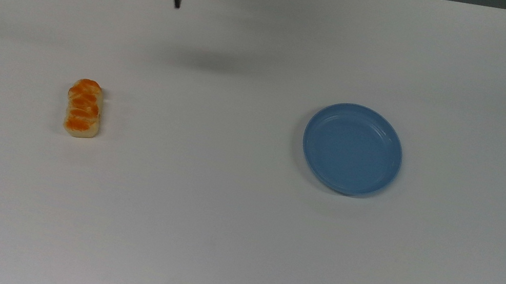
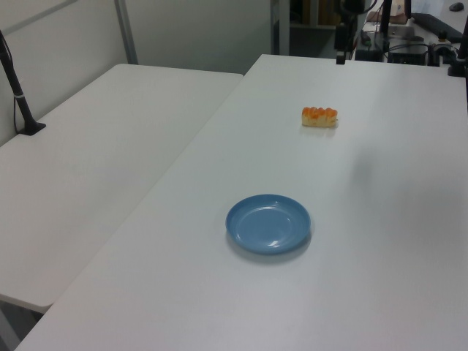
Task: Put the bread onto the plate
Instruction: 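Lower the open gripper onto the orange-glazed bread roll and close it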
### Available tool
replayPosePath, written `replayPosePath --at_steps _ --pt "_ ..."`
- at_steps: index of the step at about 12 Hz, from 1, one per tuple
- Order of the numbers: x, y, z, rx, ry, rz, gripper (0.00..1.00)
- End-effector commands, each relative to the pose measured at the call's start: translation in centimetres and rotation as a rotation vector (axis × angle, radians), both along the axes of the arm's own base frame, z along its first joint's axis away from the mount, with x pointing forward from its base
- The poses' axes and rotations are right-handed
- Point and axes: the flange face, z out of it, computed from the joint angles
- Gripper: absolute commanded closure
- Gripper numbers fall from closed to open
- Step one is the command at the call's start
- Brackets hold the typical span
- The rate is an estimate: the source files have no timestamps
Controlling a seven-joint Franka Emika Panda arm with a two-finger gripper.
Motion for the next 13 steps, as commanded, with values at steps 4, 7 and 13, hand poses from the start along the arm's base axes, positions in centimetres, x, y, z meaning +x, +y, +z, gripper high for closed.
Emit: replayPosePath --at_steps 4,7,13 --pt "5.6 -7.5 -11.7 -0.06 -0.028 0.069 0.0" --pt "7.4 -9.3 -17.8 -0.095 -0.043 0.074 0.0" --pt "8.3 -11.5 -24.5 -0.134 -0.047 0.074 0.04"
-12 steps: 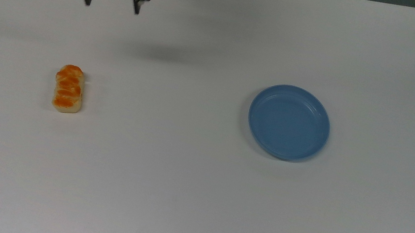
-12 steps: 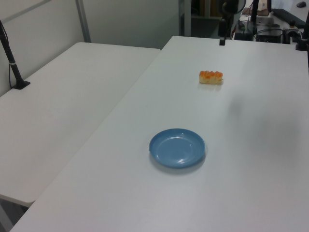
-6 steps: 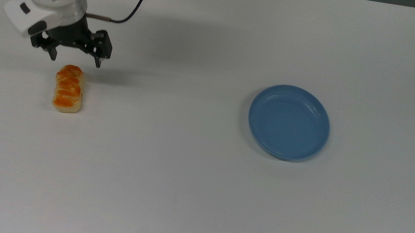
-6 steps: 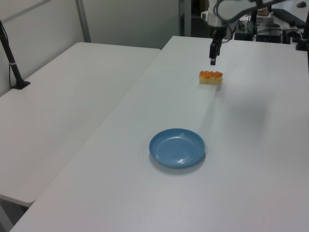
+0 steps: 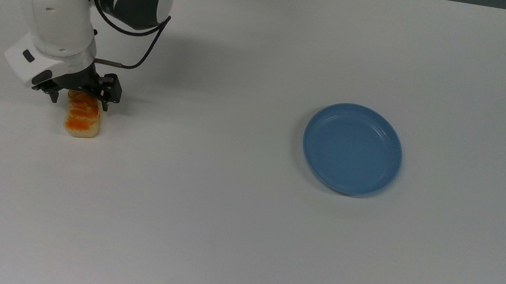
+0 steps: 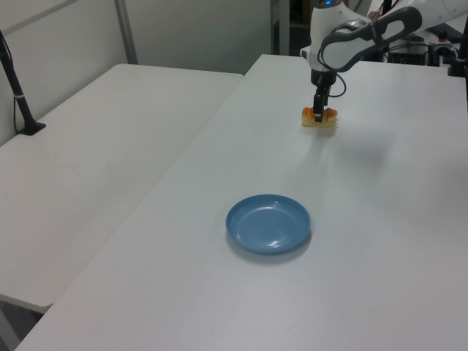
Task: Put the bread onto the plate
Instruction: 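Lower the open gripper onto the orange-glazed bread roll and close it, then lift the bread roll and carry it over the blue plate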
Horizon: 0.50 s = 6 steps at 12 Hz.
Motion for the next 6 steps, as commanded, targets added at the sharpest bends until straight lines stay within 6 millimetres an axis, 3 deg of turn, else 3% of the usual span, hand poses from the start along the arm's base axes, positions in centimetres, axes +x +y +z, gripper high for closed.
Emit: replayPosePath --at_steps 1,2,3,4,6 --pt "0.7 -0.1 -2.0 -0.006 -0.005 0.006 0.26" --pt "0.8 0.2 -2.3 0.003 -0.007 -0.009 0.49" --pt "0.9 0.5 -2.0 0.009 -0.015 -0.043 0.66" --pt "1.0 1.1 -1.4 0.011 -0.028 -0.076 0.66" --pt "1.9 5.0 1.4 0.033 -0.065 -0.066 0.66"
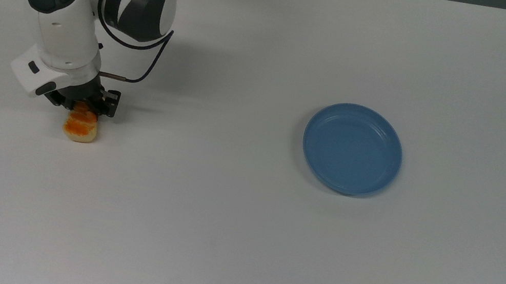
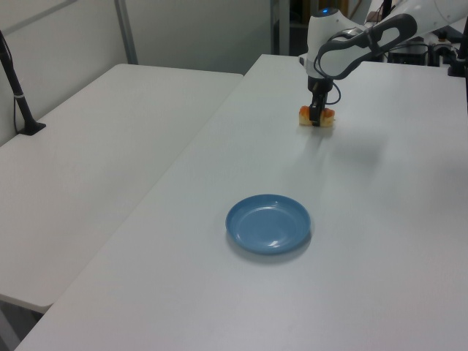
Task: Put the bread onto the plate
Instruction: 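Lift the bread roll and carry it over the blue plate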
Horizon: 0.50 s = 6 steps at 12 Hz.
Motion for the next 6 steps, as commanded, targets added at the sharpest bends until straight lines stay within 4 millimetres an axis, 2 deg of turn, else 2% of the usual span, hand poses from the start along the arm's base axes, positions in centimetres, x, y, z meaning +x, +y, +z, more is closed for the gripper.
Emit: replayPosePath --at_steps 1,3,4,6 --pt "1.2 6.5 4.2 0.033 -0.065 -0.007 0.66" --pt "1.5 14.5 6.1 0.053 -0.046 0.009 0.65" --pt "1.3 19.2 6.8 0.056 -0.039 0.017 0.65" --pt "0.3 28.2 7.6 0.059 -0.021 0.027 0.65"
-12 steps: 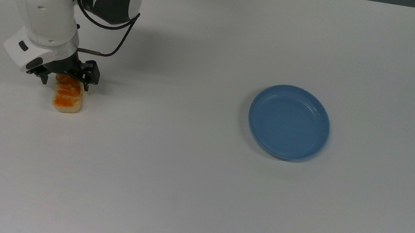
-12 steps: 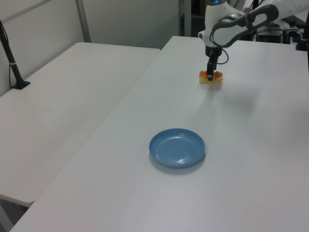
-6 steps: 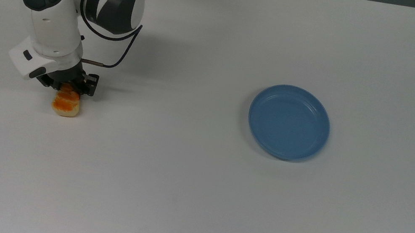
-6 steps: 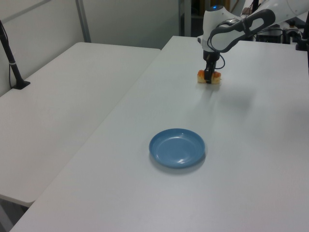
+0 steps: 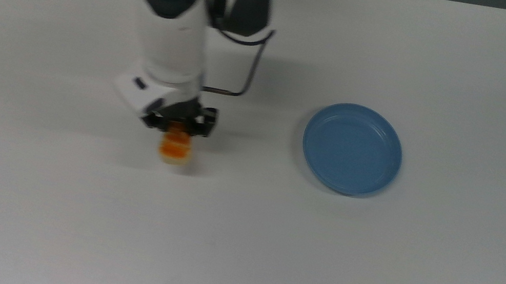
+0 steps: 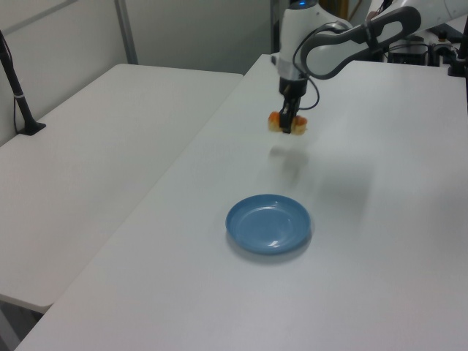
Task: Put the bread onto the plate
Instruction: 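Lift the bread roll and carry it over the blue plate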
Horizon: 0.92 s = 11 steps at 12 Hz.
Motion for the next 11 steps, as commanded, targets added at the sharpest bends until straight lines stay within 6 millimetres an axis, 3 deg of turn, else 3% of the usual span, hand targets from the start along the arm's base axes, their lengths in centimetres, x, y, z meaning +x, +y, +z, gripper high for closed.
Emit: replayPosePath --at_steps 1,3,6,9,11 --pt "-2.5 12.3 1.7 -0.001 0.019 -0.005 0.64" --pt "-4.3 18.9 1.8 -0.001 0.029 0.006 0.64" --pt "-6.5 25.5 1.0 -0.003 0.027 0.043 0.63" --pt "-7.8 30.6 -1.3 -0.002 0.033 0.062 0.62" --pt "-7.9 31.6 -2.6 0.009 0.023 0.052 0.51"
